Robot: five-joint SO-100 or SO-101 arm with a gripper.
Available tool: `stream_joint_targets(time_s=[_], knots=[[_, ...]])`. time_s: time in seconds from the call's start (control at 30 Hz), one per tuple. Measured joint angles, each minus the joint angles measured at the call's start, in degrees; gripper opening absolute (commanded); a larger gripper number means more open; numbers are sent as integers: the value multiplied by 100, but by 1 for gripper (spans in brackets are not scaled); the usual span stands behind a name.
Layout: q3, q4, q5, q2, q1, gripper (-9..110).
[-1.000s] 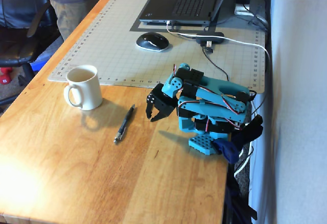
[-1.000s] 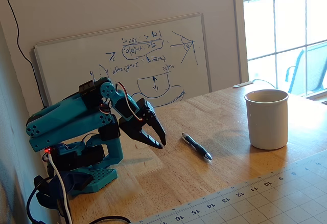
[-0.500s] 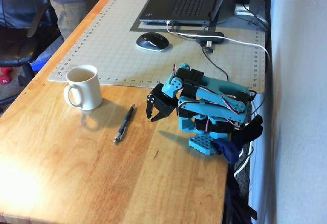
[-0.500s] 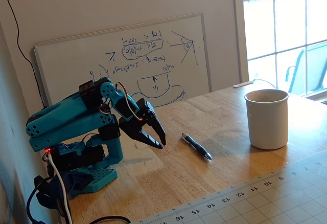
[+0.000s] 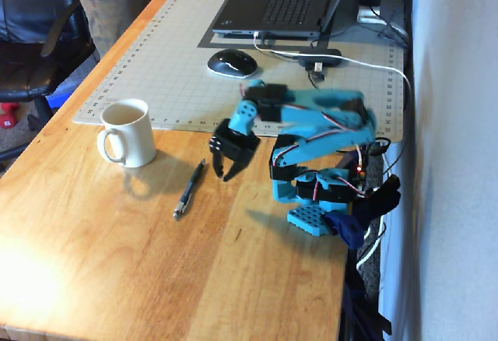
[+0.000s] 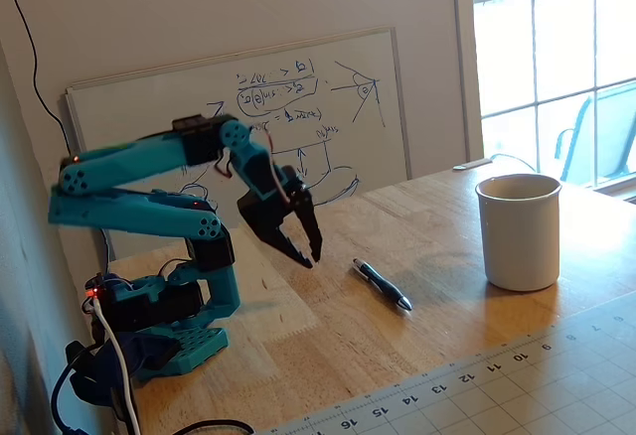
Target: Grasp a pen and put it in a mug.
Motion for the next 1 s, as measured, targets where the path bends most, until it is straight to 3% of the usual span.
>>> stream_joint_targets(time_s=[0.37,0.6,1.0], knots=[[-1705,-9,0,-2593,-70,23],[-2681,-9,0,-4474,334,23],[-3955,-9,0,-5845,369,23]])
